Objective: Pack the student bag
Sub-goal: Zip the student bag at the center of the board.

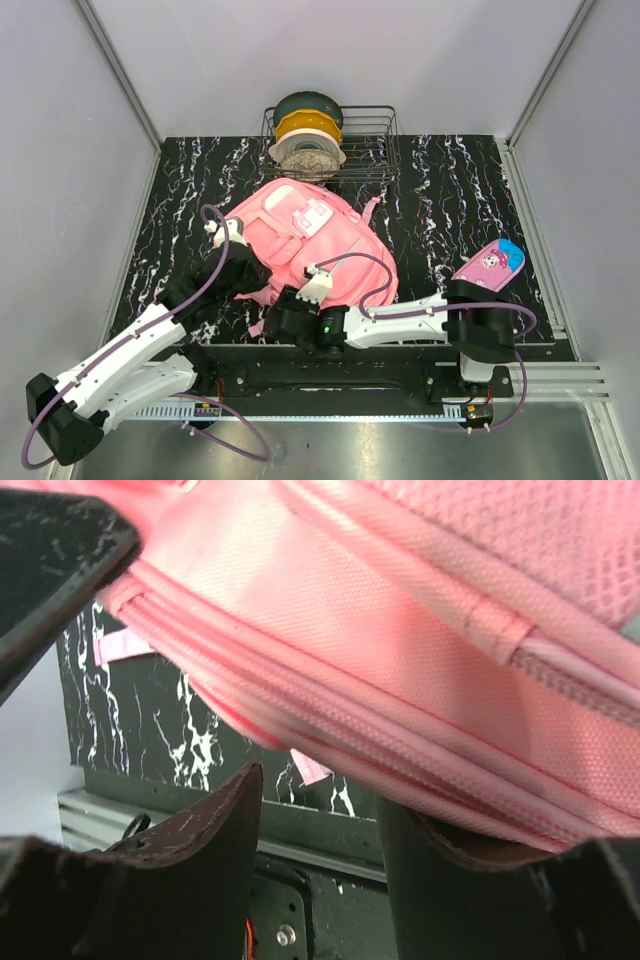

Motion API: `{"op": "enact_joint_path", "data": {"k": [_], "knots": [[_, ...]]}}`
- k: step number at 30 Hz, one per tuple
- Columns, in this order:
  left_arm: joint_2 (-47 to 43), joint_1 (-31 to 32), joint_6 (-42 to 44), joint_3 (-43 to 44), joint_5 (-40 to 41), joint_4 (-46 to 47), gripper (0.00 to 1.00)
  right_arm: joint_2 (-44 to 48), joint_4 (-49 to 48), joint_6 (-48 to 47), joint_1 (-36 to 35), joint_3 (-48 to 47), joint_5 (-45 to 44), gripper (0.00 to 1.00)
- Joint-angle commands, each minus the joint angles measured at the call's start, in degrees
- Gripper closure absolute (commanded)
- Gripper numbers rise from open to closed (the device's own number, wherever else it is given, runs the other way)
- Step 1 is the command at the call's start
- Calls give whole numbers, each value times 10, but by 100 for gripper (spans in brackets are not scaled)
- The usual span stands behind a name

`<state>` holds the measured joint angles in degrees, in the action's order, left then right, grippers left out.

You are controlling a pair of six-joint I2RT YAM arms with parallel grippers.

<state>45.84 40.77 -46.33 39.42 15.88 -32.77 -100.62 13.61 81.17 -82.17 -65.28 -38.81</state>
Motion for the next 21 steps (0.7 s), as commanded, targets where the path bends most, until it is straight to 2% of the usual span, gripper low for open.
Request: {"op": "enact_joint_path", "data": {"k": [1, 9, 13, 16, 18, 19, 21], "knots": [[-15, 4, 31, 46, -47, 35, 100, -32, 69, 75, 0, -34, -73, 45], [-17, 4, 35, 52, -55, 32, 100, -78, 115, 121, 1, -58, -123, 48], [-21, 5, 33, 51, -59, 33, 100, -86, 129, 127, 7, -65, -154, 54], [-22, 5, 32, 51, -63, 34, 100, -93, 129, 116, 18, -71, -150, 65], [-23, 5, 31, 50, -64, 35, 100, -97, 129, 114, 23, -71, -145, 66], [-25, 4, 31, 49, -64, 36, 100, -97, 130, 112, 23, -71, -147, 70], [-26, 5, 31, 47, -63, 36, 100, -92, 129, 105, 23, -70, -151, 72]]}}
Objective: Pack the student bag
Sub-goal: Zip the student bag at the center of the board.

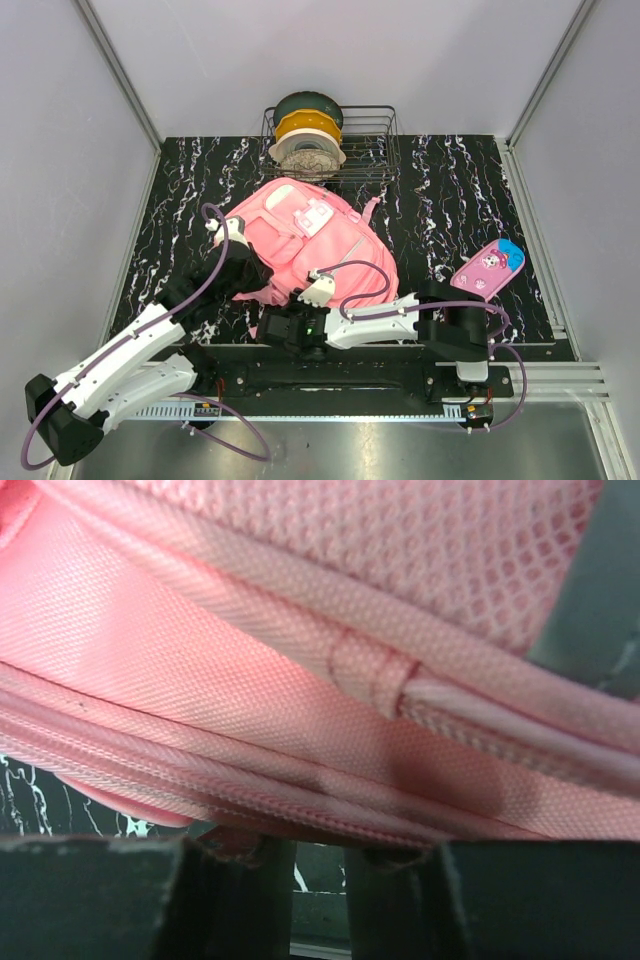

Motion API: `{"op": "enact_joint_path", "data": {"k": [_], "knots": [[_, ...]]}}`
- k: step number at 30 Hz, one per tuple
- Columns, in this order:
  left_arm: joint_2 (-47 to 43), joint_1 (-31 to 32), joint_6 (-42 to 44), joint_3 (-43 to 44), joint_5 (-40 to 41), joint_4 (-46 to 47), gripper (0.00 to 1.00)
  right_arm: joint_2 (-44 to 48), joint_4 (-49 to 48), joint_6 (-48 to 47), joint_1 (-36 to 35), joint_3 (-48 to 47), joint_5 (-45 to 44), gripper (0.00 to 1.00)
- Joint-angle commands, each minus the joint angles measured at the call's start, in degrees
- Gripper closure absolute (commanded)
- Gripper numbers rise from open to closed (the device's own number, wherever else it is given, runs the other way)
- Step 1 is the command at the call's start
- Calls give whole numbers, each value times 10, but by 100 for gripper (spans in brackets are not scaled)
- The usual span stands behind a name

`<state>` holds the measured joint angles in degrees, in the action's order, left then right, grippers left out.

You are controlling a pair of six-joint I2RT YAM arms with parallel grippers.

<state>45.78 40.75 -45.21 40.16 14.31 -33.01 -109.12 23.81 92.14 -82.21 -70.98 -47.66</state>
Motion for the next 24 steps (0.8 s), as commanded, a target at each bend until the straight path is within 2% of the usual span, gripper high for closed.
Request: {"op": "enact_joint_path", "data": {"k": [1, 4, 5, 8, 9, 12, 14, 20, 22, 24], "knots": [[-25, 5, 19, 40, -47, 38, 100, -2, 27, -10, 24, -12, -62, 78], [-27, 6, 18, 36, -46, 41, 100, 12, 27, -25, 23, -10, -67, 83], [-27, 5, 18, 36, -47, 41, 100, 15, 27, -27, 23, -9, -69, 90], [-29, 5, 19, 35, -45, 41, 100, 29, 22, -34, 24, -2, -71, 94], [-29, 5, 19, 36, -45, 41, 100, 33, 19, -41, 23, 2, -69, 91], [-32, 5, 19, 36, -44, 42, 100, 44, -12, -71, 23, 15, -68, 70], [-32, 6, 19, 38, -44, 42, 100, 44, -24, -73, 23, 20, -72, 75], [-38, 6, 16, 33, -48, 42, 100, 34, -28, -76, 25, 22, -80, 76], [-41, 5, 14, 33, -50, 42, 100, 30, -27, -73, 28, 22, -79, 88], [-43, 5, 13, 31, -50, 42, 100, 29, -28, -73, 28, 22, -83, 95]]}}
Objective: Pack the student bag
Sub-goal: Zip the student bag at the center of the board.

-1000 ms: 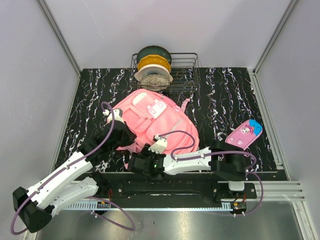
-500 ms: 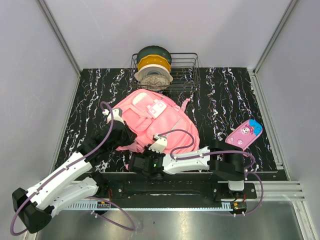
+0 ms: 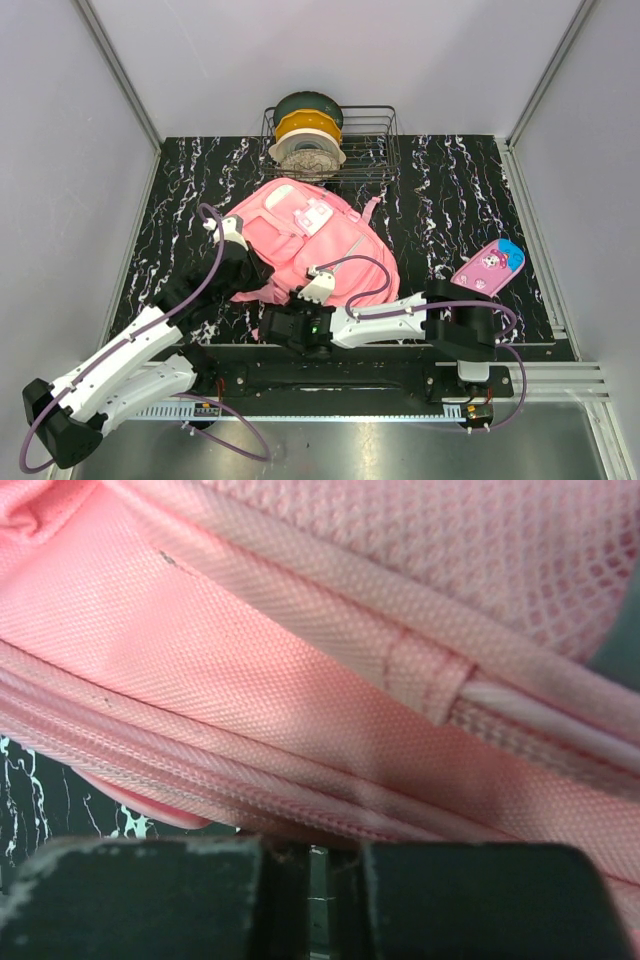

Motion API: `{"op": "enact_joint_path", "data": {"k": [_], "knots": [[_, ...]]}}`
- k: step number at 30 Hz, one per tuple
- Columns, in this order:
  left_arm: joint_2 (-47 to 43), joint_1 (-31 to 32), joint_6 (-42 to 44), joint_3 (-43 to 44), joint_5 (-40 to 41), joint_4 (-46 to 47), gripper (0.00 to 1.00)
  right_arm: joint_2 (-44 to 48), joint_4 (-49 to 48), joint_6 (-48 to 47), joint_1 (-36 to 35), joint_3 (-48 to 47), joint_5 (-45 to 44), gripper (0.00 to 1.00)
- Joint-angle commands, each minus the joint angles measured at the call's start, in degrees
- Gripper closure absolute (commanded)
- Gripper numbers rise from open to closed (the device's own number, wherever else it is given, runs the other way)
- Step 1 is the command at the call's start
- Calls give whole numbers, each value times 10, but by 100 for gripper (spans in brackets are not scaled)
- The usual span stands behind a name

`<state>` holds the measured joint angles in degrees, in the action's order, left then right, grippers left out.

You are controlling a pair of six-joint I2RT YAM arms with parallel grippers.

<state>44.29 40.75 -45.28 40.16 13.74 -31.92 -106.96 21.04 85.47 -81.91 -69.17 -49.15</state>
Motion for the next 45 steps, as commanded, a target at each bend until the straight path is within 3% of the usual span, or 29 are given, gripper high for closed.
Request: {"op": "enact_joint_path", "data": {"k": [1, 8, 12, 15, 27, 31, 34, 36, 37, 40, 41, 42, 45], "knots": [[-29, 6, 12, 30, -45, 31, 100, 9, 0, -7, 26, 3, -69, 100], [-26, 6, 17, 30, -29, 31, 100, 49, -28, -82, 26, 24, -40, 100], [-18, 4, 24, 36, 3, 24, 100, 113, -97, -151, 25, 96, 66, 100], [-9, 1, 31, 42, 28, 23, 100, 198, -145, -148, 25, 174, 134, 100], [22, -22, 49, 53, 19, 45, 100, 381, -57, -118, 25, 297, 199, 100], [23, -28, 55, 53, 2, 53, 100, 380, -111, -166, 25, 309, 244, 100], [19, -28, 46, 48, -23, 63, 100, 337, -101, -192, 24, 262, 271, 80], [19, -28, 48, 46, -47, 69, 99, 310, -106, -194, 17, 233, 267, 58], [19, -28, 49, 44, -55, 67, 72, 303, -101, -181, 15, 227, 260, 52], [6, -29, 58, 30, -85, 65, 47, 286, -89, -139, 15, 227, 237, 32], [1, -28, 59, 25, -88, 63, 32, 286, -46, -93, 15, 228, 204, 21], [-3, -29, 59, 19, -89, 59, 31, 299, -42, -89, 19, 233, 192, 13], [-30, -29, 64, 4, -93, 40, 22, 352, -33, -81, 45, 263, 162, 9]]}}
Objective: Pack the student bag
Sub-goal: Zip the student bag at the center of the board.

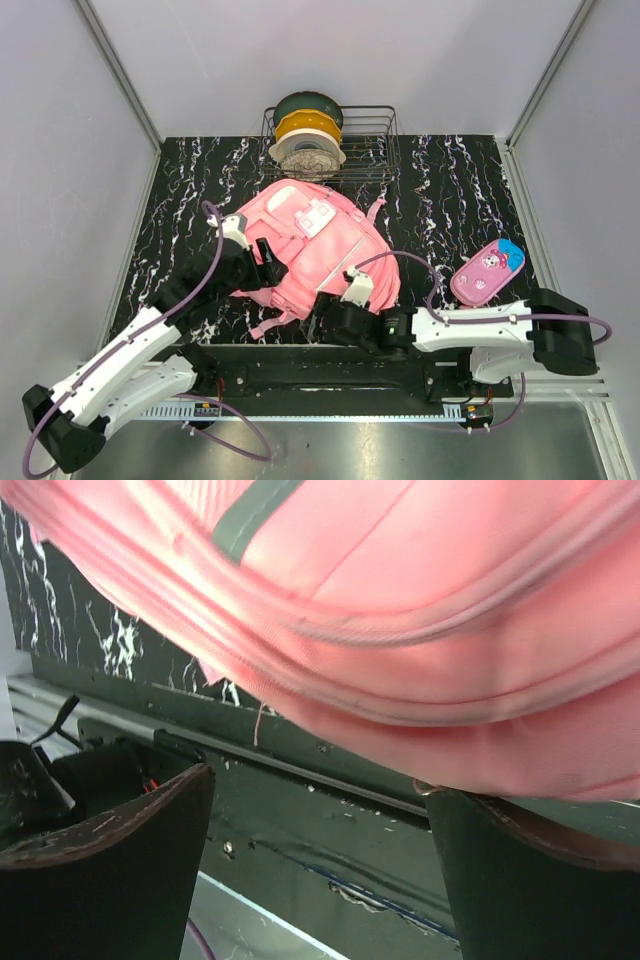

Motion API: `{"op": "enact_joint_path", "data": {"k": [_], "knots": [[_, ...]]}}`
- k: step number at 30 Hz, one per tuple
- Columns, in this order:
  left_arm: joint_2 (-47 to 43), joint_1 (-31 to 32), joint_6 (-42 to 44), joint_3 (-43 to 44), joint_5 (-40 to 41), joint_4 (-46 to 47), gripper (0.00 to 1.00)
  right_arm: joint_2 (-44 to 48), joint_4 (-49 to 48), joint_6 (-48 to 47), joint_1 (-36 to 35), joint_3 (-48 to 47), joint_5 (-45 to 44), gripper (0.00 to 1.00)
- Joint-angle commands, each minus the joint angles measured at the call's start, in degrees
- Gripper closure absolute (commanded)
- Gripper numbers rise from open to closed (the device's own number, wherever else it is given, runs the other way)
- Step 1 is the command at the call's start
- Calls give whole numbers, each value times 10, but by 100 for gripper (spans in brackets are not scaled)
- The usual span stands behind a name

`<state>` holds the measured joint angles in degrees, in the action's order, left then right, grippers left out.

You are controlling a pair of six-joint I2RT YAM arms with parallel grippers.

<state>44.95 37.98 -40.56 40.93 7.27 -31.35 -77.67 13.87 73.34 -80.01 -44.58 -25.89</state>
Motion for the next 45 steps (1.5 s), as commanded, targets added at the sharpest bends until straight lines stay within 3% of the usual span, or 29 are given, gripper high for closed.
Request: {"op": "enact_joint_path", "data": {"k": [1, 7, 14, 17, 20, 28, 37, 41, 45], "knots": [[-49, 0, 17, -9, -28, 22, 20, 73, 39, 43, 63, 26, -69, 7], [-66, -1, 31, -9, -52, -15, 13, 119, 13, 5, 206, 92, -22, 5], [-74, 0, 57, 10, -76, -37, 4, 128, 32, -118, 382, 82, 49, 4], [-57, 2, 69, 21, -95, -38, 1, 163, 52, -146, 384, 69, 69, 6], [-32, 17, 65, 34, -75, -18, 1, 211, 28, -158, 382, 84, 151, 11], [94, 105, 136, 111, -11, -3, 1, 304, 34, -154, 340, 131, 218, 13], [187, 130, 418, 223, -61, -5, 1, 353, 74, -122, 337, 179, 197, 11], [232, 145, 547, 200, -108, 15, 1, 385, 96, -114, 337, 184, 189, 11], [254, 173, 620, 159, -94, 71, 1, 392, 103, -107, 337, 189, 182, 10]]}}
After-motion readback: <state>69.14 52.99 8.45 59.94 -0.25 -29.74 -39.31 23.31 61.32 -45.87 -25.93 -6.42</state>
